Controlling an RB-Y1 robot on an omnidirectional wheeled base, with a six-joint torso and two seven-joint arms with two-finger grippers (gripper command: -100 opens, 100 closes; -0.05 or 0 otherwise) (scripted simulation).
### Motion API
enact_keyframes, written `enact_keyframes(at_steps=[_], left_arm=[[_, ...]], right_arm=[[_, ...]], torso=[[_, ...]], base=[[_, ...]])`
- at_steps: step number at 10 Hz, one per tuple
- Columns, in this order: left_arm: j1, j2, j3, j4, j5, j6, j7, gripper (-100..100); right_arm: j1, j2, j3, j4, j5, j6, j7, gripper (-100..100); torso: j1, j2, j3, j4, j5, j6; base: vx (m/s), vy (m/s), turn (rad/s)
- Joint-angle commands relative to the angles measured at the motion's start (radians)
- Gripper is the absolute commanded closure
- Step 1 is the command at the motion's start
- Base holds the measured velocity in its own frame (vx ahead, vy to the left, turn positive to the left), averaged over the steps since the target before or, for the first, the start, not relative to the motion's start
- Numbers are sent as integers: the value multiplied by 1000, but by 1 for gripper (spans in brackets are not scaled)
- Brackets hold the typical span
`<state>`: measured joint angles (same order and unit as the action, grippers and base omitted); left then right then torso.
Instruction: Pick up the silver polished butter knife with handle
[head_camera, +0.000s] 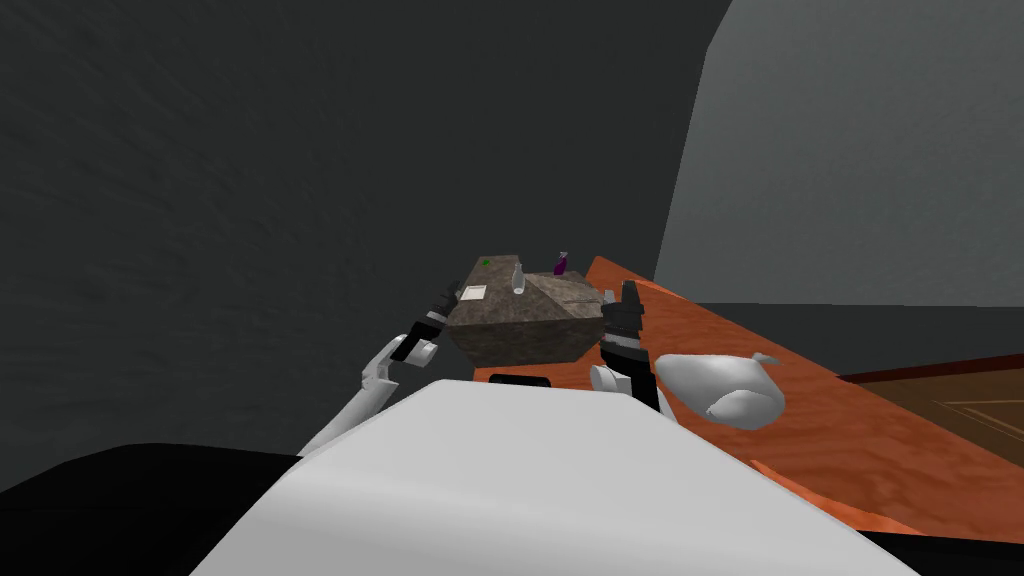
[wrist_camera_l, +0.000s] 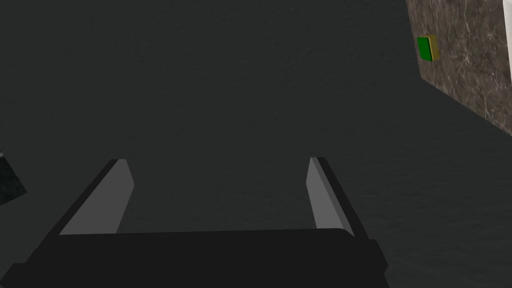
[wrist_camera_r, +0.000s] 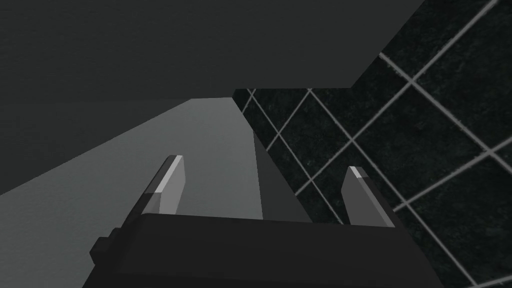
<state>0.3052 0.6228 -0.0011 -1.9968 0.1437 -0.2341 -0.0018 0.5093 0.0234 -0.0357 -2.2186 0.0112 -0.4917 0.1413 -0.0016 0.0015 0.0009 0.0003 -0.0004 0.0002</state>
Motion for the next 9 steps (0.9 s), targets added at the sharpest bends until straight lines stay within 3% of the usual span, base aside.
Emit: enact_keyframes(at_steps=[1, 2, 3, 6, 7, 8, 9], left_arm=[[-12, 28, -3, 9, 3, 21, -1, -100], [-34, 68, -12, 37, 12, 50, -1, -100], [-34, 77, -12, 37, 12, 50, -1, -100], [-78, 163, -36, 97, 32, 112, -3, -100], [-78, 174, -36, 97, 32, 112, -3, -100], [-99, 214, -53, 128, 44, 145, -5, -100], [-99, 222, -53, 128, 44, 145, -5, -100]], right_arm=[[0, 0, 0, 0, 0, 0, 0, 0], [0, 0, 0, 0, 0, 0, 0, 0], [0, 0, 0, 0, 0, 0, 0, 0], [0, 0, 0, 0, 0, 0, 0, 0], [0, 0, 0, 0, 0, 0, 0, 0], [0, 0, 0, 0, 0, 0, 0, 0], [0, 0, 0, 0, 0, 0, 0, 0]], torso=[[0, 0, 0, 0, 0, 0], [0, 0, 0, 0, 0, -1], [-1, 0, 0, 0, 0, 0], [0, -1, 0, 0, 0, -1], [0, -1, -1, 0, 0, 0], [0, -1, -1, 0, 0, -1], [0, -1, -1, 0, 0, 0]], base=[[-21, -27, -67], [-22, -47, -143], [-16, -34, -83], [-11, -32, -145], [-7, -27, -97], [-3, -36, -135], [-3, -29, -119]])
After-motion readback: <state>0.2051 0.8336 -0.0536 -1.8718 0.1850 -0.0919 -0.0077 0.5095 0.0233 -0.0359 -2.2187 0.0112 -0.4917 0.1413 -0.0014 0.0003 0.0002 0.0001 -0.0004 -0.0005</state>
